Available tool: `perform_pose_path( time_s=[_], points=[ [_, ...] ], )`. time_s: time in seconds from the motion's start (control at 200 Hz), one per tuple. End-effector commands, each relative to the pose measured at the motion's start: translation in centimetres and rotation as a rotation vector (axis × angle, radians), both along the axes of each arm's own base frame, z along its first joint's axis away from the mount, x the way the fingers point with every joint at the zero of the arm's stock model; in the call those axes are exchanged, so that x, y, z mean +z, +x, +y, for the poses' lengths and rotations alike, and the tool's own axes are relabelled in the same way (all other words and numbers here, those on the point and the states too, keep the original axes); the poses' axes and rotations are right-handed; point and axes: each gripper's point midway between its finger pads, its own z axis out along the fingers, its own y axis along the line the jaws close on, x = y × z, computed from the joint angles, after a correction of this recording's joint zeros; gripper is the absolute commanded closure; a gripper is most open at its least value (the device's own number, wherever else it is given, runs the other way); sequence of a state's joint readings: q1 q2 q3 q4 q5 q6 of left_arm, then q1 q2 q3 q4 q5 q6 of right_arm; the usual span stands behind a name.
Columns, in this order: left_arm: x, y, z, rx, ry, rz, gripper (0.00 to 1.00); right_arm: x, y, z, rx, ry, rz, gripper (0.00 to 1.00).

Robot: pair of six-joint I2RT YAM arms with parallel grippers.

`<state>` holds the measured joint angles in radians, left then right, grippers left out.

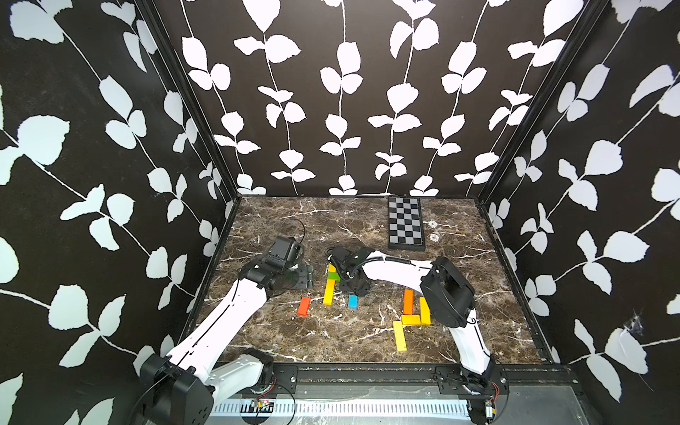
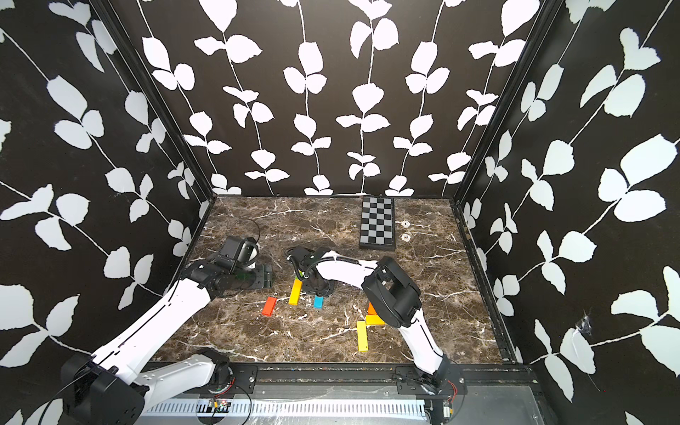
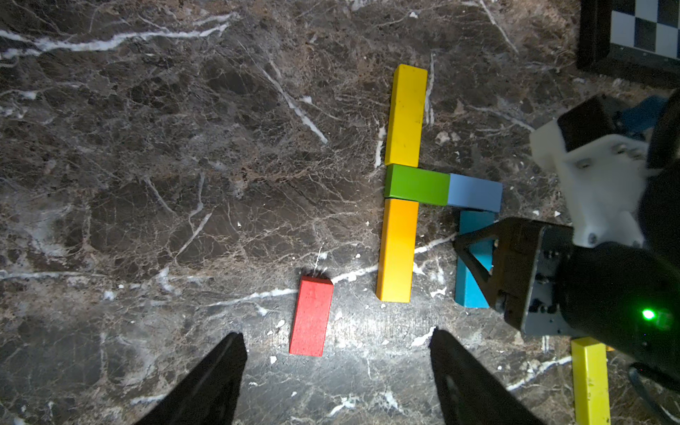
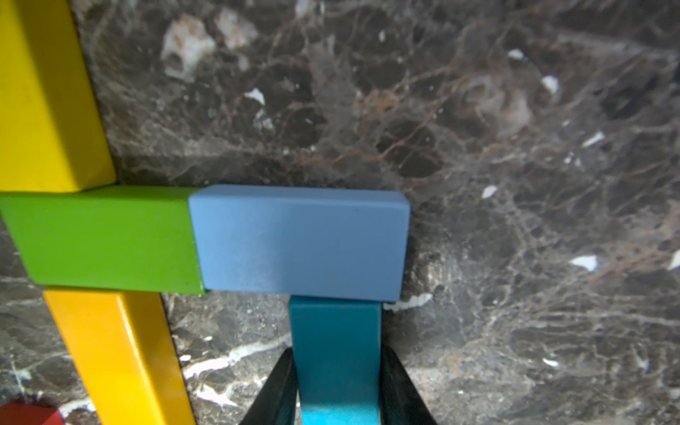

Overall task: Assemble the letter h with building blocks
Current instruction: Assemble the building block at the center of the board.

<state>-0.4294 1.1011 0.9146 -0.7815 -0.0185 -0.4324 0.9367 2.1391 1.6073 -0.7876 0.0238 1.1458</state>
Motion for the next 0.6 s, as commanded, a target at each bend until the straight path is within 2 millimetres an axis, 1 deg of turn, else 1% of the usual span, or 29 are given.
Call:
perform_pose_path(
  time_s=[0.0, 0.095, 0.145, 0.18, 0.205, 0.235, 0.275, 0.455, 0.595],
  points=[
    [-0.17, -0.12, 0.06, -0.009, -0.004, -0.005, 0.19, -1.11, -0.37, -2.01, -0.056, -0.069, 0.019, 0.65],
    [-0.38, -0.2, -0.07, -0.014, -0.01, -0.001, 0.19, -1.05, -0.63, -2.27, -0.064, -0.066, 0.02, 0.65],
    [-0.5, -0.23, -0.05, -0.012, -0.011, 0.002, 0.19, -1.09, -0.62, -2.17, -0.066, -0.055, 0.016, 0.58],
    [-0.53, -0.23, -0.07, -0.013, -0.011, 0.003, 0.19, -1.16, -0.6, -2.16, -0.062, -0.055, 0.015, 0.5],
    [-0.6, -0.27, -0.05, -0.012, -0.01, 0.005, 0.19, -1.19, -0.64, -2.15, -0.058, -0.057, 0.017, 0.47],
    [-0.61, -0.27, -0.04, -0.011, -0.01, 0.005, 0.19, -1.17, -0.54, -2.15, -0.054, -0.059, 0.015, 0.47],
    [-0.64, -0.28, -0.01, -0.012, -0.008, 0.005, 0.19, -1.1, -0.46, -2.11, -0.051, -0.059, 0.012, 0.47],
    [-0.67, -0.26, 0.06, -0.012, -0.003, 0.004, 0.19, -1.18, -0.27, -2.02, -0.053, -0.058, 0.012, 0.57],
    [-0.65, -0.29, 0.08, -0.012, -0.002, 0.003, 0.19, -1.27, -0.18, -1.94, -0.05, -0.059, 0.012, 0.59]
  ],
)
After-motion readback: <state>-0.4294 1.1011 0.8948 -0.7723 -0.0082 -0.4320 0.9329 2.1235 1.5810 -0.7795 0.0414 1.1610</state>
